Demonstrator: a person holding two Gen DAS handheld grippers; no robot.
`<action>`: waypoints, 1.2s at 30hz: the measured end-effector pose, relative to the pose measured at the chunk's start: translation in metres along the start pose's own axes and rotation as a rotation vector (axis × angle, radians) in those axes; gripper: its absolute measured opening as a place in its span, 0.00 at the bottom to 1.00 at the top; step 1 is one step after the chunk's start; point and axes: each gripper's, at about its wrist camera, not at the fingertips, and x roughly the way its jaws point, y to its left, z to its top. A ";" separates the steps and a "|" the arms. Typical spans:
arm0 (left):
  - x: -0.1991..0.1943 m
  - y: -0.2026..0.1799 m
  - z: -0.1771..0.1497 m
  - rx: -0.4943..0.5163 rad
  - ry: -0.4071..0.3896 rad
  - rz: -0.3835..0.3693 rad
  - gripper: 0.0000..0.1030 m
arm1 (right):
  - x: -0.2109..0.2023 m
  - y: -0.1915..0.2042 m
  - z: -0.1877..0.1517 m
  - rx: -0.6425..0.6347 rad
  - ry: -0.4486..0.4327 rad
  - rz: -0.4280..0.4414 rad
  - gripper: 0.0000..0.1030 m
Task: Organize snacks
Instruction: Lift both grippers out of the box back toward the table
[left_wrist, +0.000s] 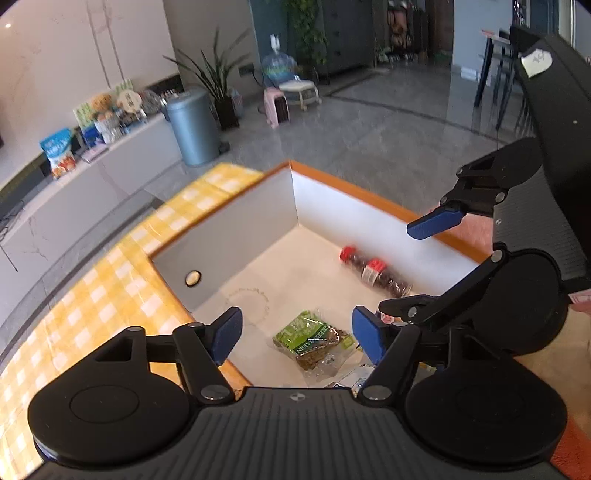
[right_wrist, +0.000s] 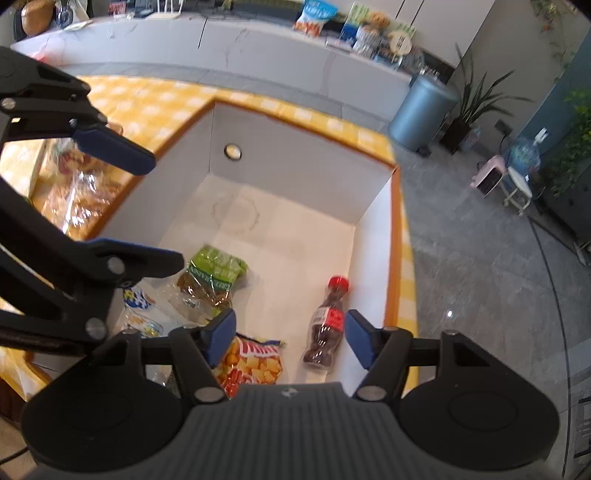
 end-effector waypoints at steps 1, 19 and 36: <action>-0.007 0.001 -0.001 -0.008 -0.018 0.006 0.81 | -0.005 0.000 0.001 0.006 -0.014 -0.008 0.63; -0.122 0.001 -0.048 -0.124 -0.320 0.281 0.83 | -0.082 0.053 -0.012 0.261 -0.398 -0.057 0.71; -0.130 0.059 -0.164 -0.412 -0.286 0.345 0.83 | -0.080 0.169 -0.037 0.372 -0.495 0.039 0.75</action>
